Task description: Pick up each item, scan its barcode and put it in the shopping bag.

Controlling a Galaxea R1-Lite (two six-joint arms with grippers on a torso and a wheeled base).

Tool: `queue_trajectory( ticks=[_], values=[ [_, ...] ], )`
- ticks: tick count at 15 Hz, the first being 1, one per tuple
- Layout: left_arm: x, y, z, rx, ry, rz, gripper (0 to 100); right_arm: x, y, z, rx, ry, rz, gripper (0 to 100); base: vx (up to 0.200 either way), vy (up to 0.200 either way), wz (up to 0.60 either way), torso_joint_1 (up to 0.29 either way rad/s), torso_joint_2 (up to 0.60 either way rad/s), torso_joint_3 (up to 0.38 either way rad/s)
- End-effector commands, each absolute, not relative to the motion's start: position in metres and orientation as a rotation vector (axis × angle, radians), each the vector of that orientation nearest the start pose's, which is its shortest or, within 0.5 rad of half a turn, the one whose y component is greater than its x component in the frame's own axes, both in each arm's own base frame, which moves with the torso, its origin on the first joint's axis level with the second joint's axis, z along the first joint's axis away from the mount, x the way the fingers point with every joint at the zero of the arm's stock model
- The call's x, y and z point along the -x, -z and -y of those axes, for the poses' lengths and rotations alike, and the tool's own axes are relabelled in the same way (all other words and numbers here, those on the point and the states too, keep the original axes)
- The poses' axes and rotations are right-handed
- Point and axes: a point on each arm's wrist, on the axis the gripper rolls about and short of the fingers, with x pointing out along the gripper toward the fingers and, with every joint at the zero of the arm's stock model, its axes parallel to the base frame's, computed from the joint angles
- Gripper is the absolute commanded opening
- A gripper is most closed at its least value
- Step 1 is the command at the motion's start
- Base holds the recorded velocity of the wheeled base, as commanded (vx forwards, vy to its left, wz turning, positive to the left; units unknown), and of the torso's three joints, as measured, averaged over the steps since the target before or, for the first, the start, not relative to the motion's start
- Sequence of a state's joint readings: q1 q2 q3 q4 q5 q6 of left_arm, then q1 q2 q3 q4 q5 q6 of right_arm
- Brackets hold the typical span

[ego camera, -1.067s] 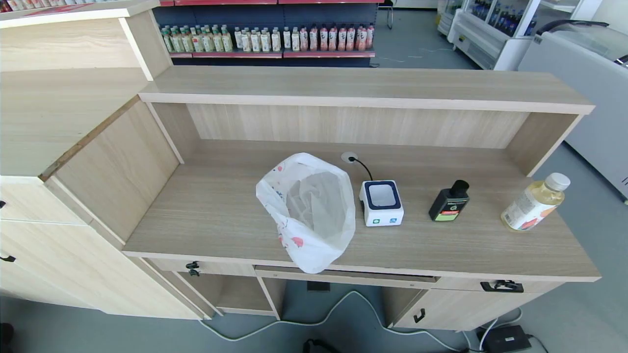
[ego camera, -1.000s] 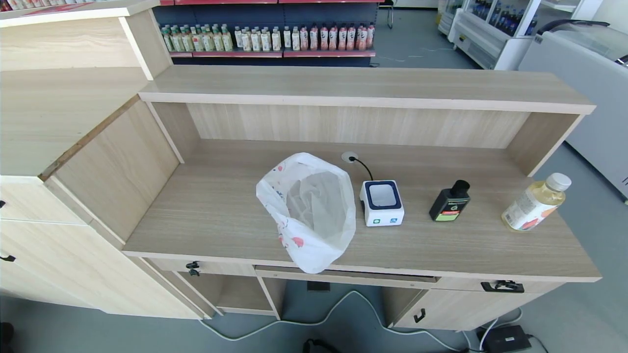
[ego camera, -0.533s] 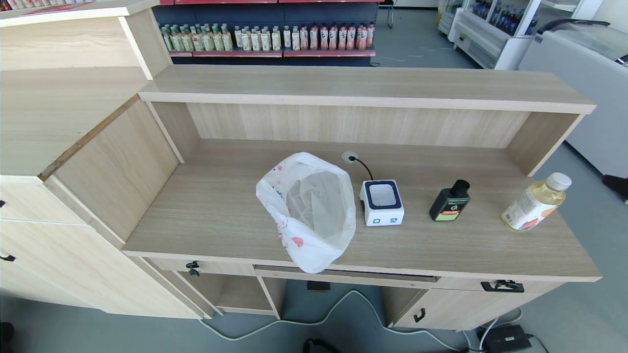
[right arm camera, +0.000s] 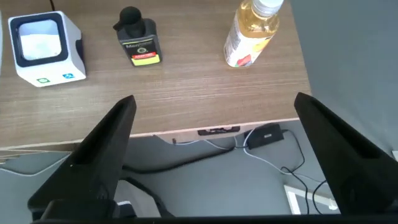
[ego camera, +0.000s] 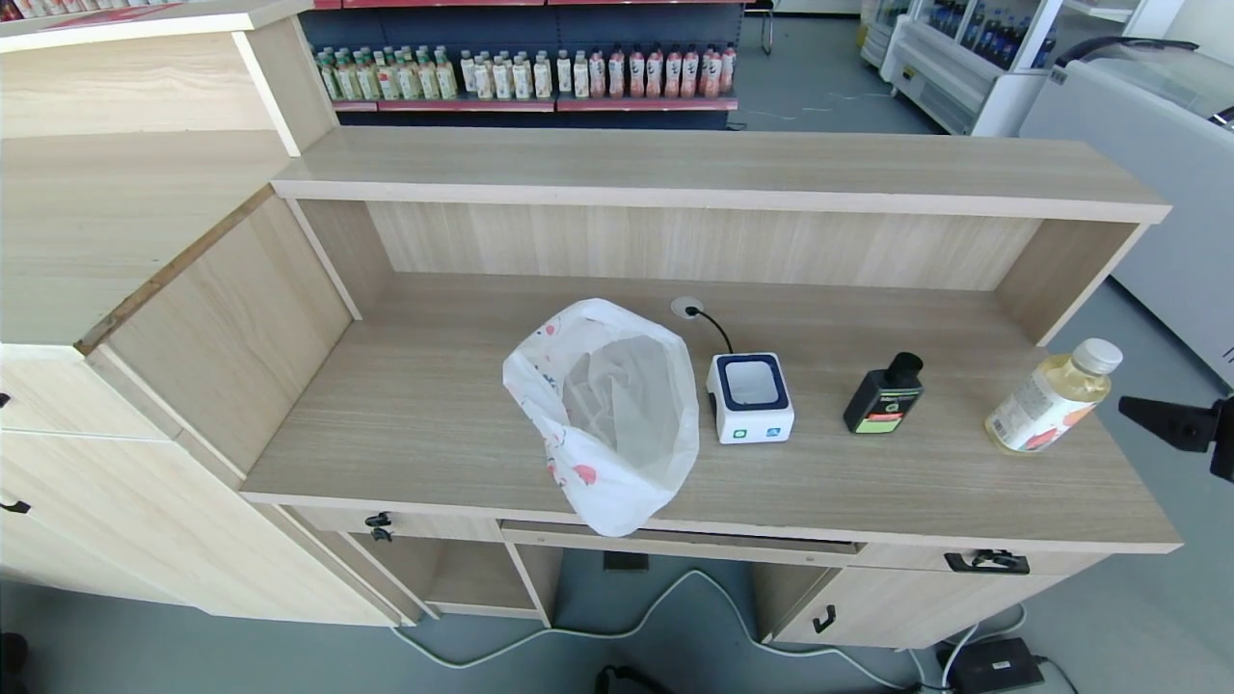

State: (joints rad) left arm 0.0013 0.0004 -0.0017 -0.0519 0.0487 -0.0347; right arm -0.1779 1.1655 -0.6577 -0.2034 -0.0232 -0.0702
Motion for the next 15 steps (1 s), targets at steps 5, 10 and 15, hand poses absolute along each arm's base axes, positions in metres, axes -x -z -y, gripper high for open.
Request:
queue_trajectory(
  ticks=[5,10,15],
  values=[
    [0.023,-0.081,-0.001,0.037,-0.050,0.055,100,-0.255,-0.190,0.085,0.122,0.261,-0.505,100,0.000,0.000,0.00,0.000,0.00,0.000],
    [0.023,-0.081,-0.001,0.037,-0.050,0.055,100,-0.302,-0.162,0.098,0.146,0.211,-0.556,100,0.000,0.000,0.00,0.000,0.00,0.000],
    [0.023,-0.081,-0.001,0.035,-0.050,0.055,100,-0.327,-0.147,0.088,0.144,0.120,-0.577,100,0.000,0.000,0.00,0.000,0.00,0.000]
  ],
)
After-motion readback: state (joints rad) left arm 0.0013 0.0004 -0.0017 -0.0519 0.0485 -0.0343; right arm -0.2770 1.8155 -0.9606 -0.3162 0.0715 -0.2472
